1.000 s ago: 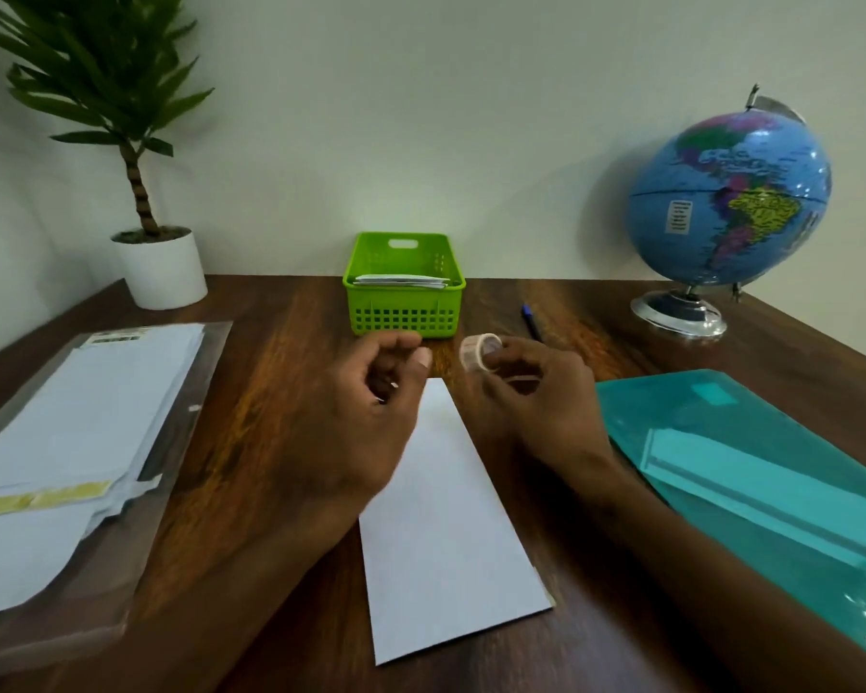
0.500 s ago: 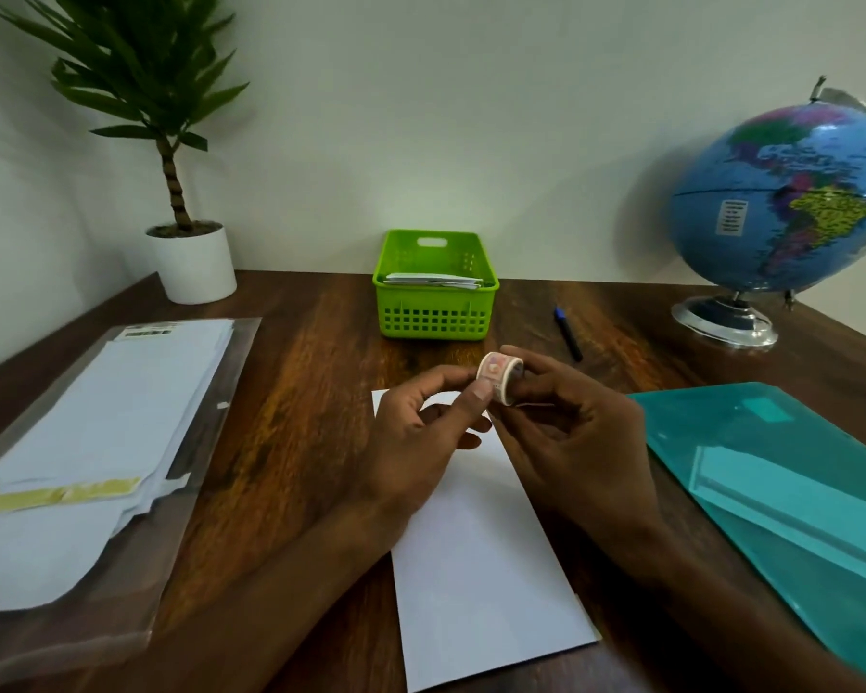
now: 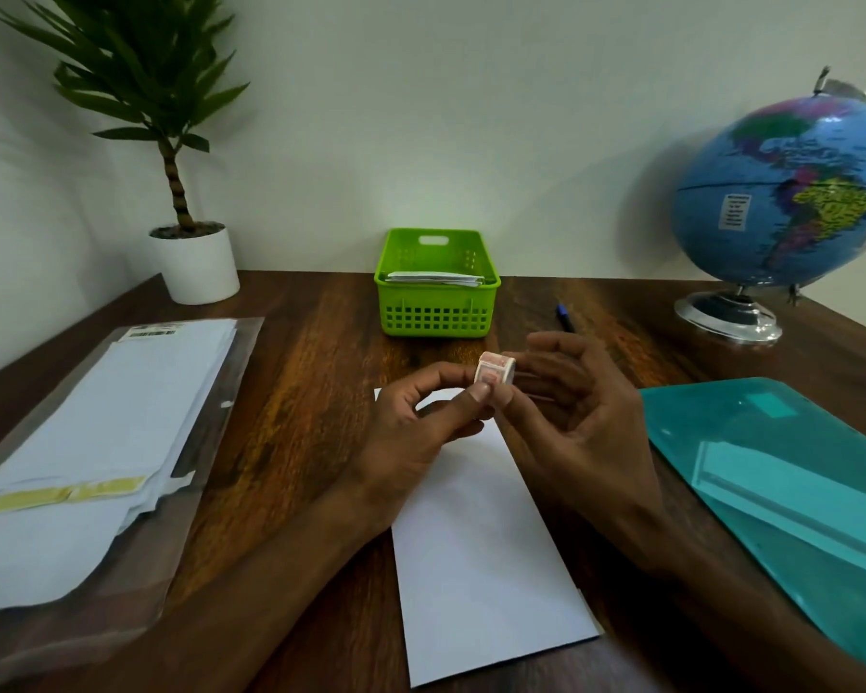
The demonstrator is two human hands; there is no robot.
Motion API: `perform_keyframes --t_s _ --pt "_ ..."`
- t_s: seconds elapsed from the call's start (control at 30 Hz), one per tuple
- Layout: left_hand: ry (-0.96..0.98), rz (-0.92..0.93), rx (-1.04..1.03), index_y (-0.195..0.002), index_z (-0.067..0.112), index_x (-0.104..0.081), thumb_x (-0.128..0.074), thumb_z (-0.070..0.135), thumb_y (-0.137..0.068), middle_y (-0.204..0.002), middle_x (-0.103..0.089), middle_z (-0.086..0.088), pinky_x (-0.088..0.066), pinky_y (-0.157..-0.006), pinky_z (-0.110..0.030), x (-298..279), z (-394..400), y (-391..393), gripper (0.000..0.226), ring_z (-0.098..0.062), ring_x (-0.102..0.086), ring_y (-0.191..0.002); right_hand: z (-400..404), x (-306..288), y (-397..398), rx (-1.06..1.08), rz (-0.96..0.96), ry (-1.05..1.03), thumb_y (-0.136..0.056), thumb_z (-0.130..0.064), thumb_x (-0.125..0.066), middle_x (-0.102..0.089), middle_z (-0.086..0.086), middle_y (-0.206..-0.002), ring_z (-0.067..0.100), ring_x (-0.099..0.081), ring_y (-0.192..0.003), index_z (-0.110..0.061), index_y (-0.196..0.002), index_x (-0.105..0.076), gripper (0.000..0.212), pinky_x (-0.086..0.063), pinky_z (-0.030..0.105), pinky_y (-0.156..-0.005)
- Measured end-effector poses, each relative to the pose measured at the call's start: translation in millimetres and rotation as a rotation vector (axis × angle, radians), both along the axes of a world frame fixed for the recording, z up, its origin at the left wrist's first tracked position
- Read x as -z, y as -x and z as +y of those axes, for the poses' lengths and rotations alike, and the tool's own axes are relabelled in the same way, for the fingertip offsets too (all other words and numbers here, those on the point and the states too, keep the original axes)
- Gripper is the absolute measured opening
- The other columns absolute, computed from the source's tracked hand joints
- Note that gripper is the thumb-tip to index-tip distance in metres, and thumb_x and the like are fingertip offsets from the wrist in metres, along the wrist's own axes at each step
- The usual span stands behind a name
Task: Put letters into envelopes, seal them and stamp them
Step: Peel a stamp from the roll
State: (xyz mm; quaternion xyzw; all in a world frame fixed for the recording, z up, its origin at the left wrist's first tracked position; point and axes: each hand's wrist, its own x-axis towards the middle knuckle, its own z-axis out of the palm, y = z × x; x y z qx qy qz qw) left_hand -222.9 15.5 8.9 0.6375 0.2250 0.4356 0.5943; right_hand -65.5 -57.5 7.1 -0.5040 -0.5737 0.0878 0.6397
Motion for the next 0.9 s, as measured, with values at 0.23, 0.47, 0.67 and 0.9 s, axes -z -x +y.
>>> perform_keyframes --t_s 0.23,0.47,0.67,0.9 --pt "0.083 -0.018 -0.010 -0.115 0.006 -0.071 -0.061 0.016 -0.097 -0.109 -0.075 -0.012 -0.060 -0.090 -0.038 -0.2 0.5 -0.6 0.023 -0.026 -0.073 -0.101 -1.4 1.7 -1.2 -0.028 -0.108 0.032 -0.086 -0.026 -0.083 -0.075 -0.005 -0.120 0.007 -0.074 -0.108 -0.014 -0.128 -0.069 0.046 -0.063 0.029 -0.087" --pt "0.008 0.016 -0.173 -0.110 0.012 -0.075 -0.072 0.018 -0.090 -0.105 -0.076 -0.003 -0.063 -0.083 -0.038 -2.4 -1.9 -1.3 0.020 -0.026 -0.073 -0.093 -1.9 2.0 -0.9 0.030 -0.175 0.024 -0.084 -0.017 -0.086 -0.074 -0.004 -0.122 0.009 -0.073 -0.111 -0.014 -0.126 -0.069 0.046 -0.063 0.033 -0.092" --pt "-0.116 0.056 -0.211 -0.110 0.018 -0.077 -0.072 0.019 -0.091 -0.105 -0.077 0.006 -0.062 -0.082 -0.035 -2.2 -1.5 0.3 0.020 -0.016 -0.072 -0.100 -1.9 -0.6 1.2 0.098 -0.216 0.017 -0.078 -0.021 -0.090 -0.068 -0.003 -0.113 0.009 -0.070 -0.098 -0.017 -0.115 -0.068 0.043 -0.062 0.021 -0.078" --pt "-0.338 0.111 -0.268 -0.113 0.023 -0.077 -0.071 0.017 -0.092 -0.113 -0.073 0.009 -0.060 -0.080 -0.023 -2.9 -2.8 0.0 0.022 -0.008 -0.070 -0.102 -3.0 1.9 2.9 0.149 -0.247 0.048 -0.080 -0.030 -0.088 -0.064 0.000 -0.108 0.009 -0.067 -0.091 -0.014 -0.115 -0.072 0.042 -0.060 0.018 -0.071"
